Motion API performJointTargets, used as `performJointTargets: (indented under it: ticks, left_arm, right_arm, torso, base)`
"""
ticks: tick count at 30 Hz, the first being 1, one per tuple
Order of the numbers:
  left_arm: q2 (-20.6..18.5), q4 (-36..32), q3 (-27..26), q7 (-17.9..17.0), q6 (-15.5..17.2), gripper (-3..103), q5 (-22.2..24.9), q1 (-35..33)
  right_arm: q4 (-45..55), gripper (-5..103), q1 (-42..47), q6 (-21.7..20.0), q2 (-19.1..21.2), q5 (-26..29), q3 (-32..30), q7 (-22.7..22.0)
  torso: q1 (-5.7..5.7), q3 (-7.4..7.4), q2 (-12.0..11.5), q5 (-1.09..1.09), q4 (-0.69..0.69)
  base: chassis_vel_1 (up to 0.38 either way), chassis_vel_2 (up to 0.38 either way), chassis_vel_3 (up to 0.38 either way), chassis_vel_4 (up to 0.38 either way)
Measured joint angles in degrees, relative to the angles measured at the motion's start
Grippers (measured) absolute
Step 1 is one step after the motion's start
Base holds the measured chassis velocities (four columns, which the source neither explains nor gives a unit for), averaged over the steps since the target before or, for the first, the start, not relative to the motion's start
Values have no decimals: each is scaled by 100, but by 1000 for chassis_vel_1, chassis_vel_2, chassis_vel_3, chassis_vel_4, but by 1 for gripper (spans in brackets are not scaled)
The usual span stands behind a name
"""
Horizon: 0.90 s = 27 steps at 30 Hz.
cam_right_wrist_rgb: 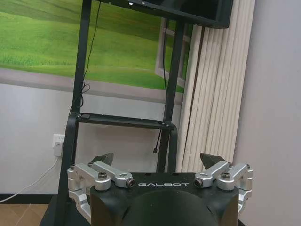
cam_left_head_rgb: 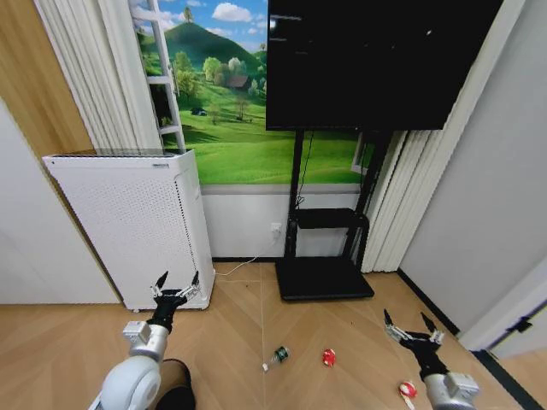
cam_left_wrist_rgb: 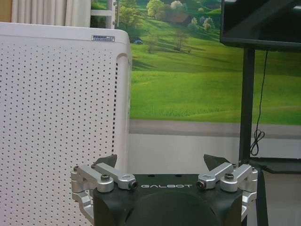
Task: Pick up the trash bin and place the garbage on the floor into it.
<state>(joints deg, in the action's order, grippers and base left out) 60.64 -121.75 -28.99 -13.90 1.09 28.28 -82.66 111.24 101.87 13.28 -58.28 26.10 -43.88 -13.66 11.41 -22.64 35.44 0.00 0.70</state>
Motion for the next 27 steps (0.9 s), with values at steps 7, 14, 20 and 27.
performJointTargets:
  ticks: [7, 14, 20, 27]
  left_arm:
    - [43, 122, 7, 50, -26, 100, -59, 6]
    - [83, 175, 14, 91, -73, 100, -118, -21]
    - [47, 174, 16, 91, -73, 100, -100, -2]
    - [-2, 140, 18, 90, -73, 100, -63, -5]
  right_arm:
    - [-53, 100, 5, 4, -47, -31, 56, 12]
    - [-123, 100, 3, 50, -56, -43, 86, 74]
    - [-147, 100, -6, 75, -50, -15, 98, 113]
    - [-174, 100, -9, 100, -33, 8, 90, 113]
  torso:
    - [-77, 119, -196, 0, 0]
    - [-144, 224, -367, 0, 0]
    - [-209, 327, -536, 0, 0]
    - [-257, 414, -671, 0, 0]
  base:
    - [0, 0, 0, 0]
    - [0, 0, 0, 0]
    - [0, 0, 0, 0]
    - [0, 0, 0, 0]
